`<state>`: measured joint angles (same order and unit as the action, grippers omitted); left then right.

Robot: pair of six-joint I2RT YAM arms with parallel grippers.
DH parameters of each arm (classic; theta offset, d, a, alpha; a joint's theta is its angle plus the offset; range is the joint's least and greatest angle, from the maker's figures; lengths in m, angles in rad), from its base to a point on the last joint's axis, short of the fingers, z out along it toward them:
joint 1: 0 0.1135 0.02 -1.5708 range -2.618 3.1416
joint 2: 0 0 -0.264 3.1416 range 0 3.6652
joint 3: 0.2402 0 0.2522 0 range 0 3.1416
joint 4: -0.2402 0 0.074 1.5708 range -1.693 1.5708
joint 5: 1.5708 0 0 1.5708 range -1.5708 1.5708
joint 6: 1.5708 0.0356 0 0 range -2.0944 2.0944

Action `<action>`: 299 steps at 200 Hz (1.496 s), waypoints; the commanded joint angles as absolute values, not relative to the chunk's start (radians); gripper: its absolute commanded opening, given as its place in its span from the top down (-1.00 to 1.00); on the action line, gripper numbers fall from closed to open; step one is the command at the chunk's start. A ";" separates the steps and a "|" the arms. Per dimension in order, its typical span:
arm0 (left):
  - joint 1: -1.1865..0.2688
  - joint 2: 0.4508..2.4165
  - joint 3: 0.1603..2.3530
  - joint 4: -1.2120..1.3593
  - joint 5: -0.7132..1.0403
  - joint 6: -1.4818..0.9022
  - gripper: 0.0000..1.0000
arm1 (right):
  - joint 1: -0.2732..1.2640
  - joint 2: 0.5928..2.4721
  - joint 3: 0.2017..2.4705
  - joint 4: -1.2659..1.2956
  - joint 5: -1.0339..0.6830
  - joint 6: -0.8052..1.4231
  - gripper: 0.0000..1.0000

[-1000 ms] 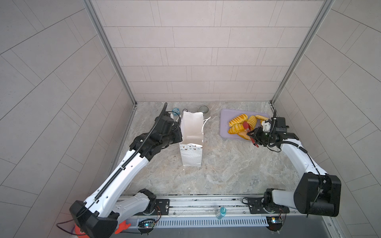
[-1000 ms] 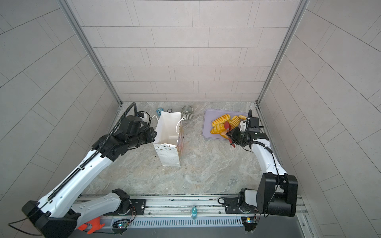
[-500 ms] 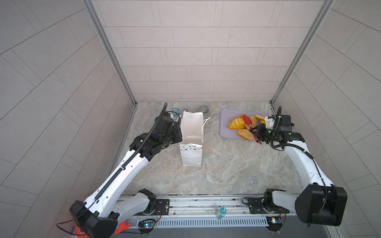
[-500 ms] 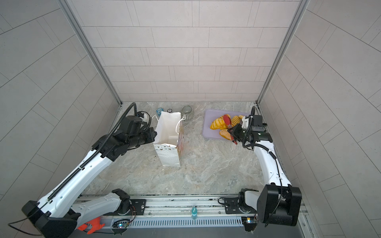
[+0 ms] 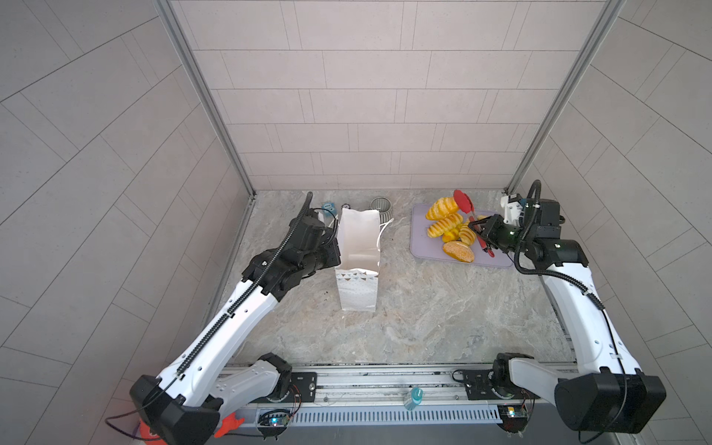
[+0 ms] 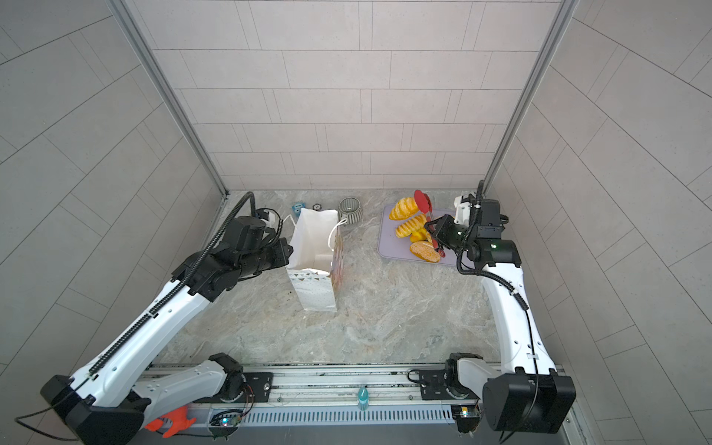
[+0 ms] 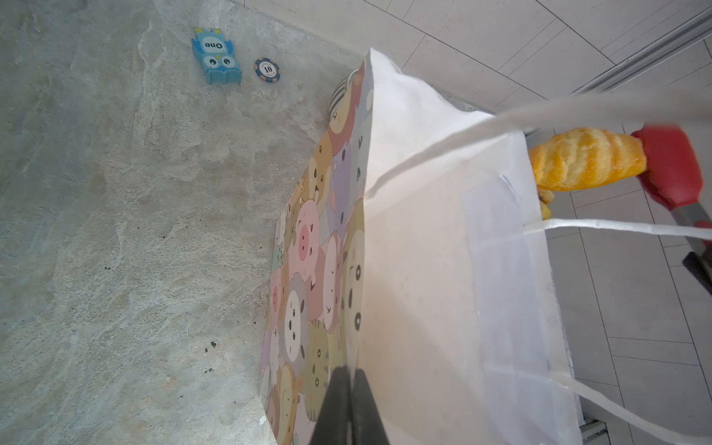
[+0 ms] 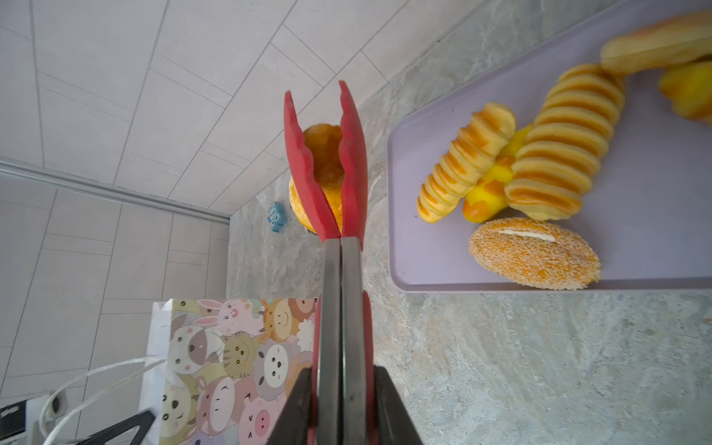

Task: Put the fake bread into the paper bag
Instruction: 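Lift the gripped bread with the tongs toward the paper bag, then lower the bread over the bag opening and open the tongs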

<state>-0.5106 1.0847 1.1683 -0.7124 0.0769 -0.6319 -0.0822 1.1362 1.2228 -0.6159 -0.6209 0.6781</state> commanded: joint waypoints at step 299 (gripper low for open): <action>-0.505 1.075 1.157 -0.743 0.069 -0.633 0.91 | 0.687 1.248 1.682 -0.774 -0.274 0.365 0.59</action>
